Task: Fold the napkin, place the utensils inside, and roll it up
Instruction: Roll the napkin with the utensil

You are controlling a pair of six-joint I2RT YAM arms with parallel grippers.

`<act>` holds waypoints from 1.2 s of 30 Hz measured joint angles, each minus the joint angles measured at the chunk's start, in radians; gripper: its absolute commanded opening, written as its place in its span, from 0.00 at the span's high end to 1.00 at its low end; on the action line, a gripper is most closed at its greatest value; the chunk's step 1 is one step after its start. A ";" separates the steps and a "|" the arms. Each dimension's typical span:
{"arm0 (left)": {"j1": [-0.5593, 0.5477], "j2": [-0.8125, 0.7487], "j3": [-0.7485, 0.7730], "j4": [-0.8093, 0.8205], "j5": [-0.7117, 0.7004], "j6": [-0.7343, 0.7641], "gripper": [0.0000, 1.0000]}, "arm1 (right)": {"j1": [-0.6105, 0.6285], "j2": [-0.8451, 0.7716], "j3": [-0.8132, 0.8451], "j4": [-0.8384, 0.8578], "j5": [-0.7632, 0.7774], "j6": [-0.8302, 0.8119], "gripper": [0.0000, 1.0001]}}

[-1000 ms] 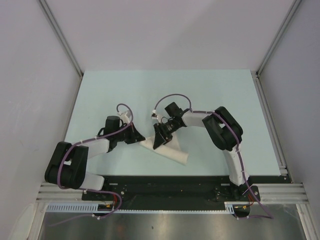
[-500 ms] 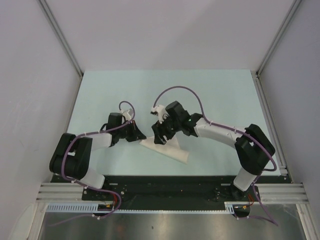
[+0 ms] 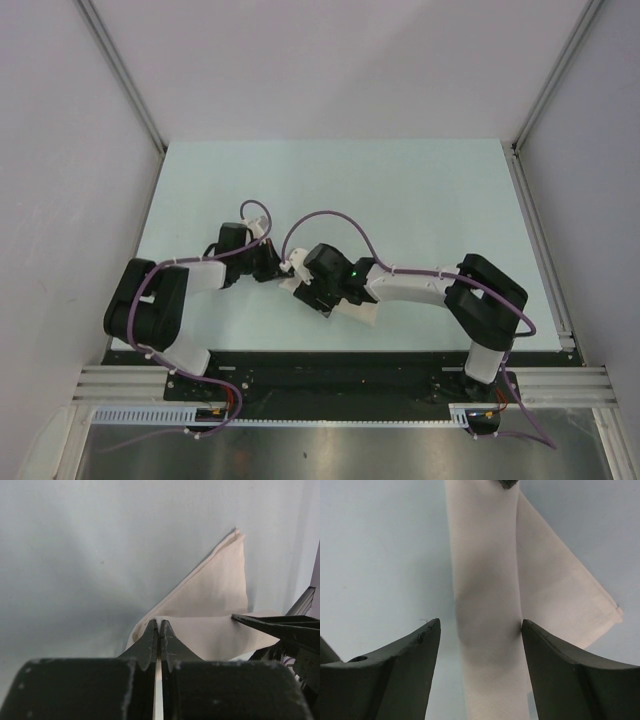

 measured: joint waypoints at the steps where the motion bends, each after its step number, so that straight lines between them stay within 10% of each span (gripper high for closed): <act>1: 0.000 0.000 0.001 0.000 0.000 -0.002 1.00 | 0.000 0.007 0.000 0.000 0.006 -0.003 0.30; 8: 0.000 0.021 0.018 -0.002 0.007 -0.003 0.93 | -0.021 0.051 -0.001 0.001 -0.008 -0.005 0.37; 12: 0.000 0.027 0.028 -0.007 0.008 -0.003 0.55 | -0.067 0.062 0.005 0.002 -0.093 0.007 0.54; 18: 0.000 0.008 0.051 -0.023 -0.014 -0.001 0.30 | -0.176 0.087 0.037 -0.025 -0.333 0.039 0.67; 36: 0.000 -0.130 -0.047 0.031 -0.020 0.017 0.35 | -0.446 0.362 0.178 -0.068 -1.052 0.215 0.68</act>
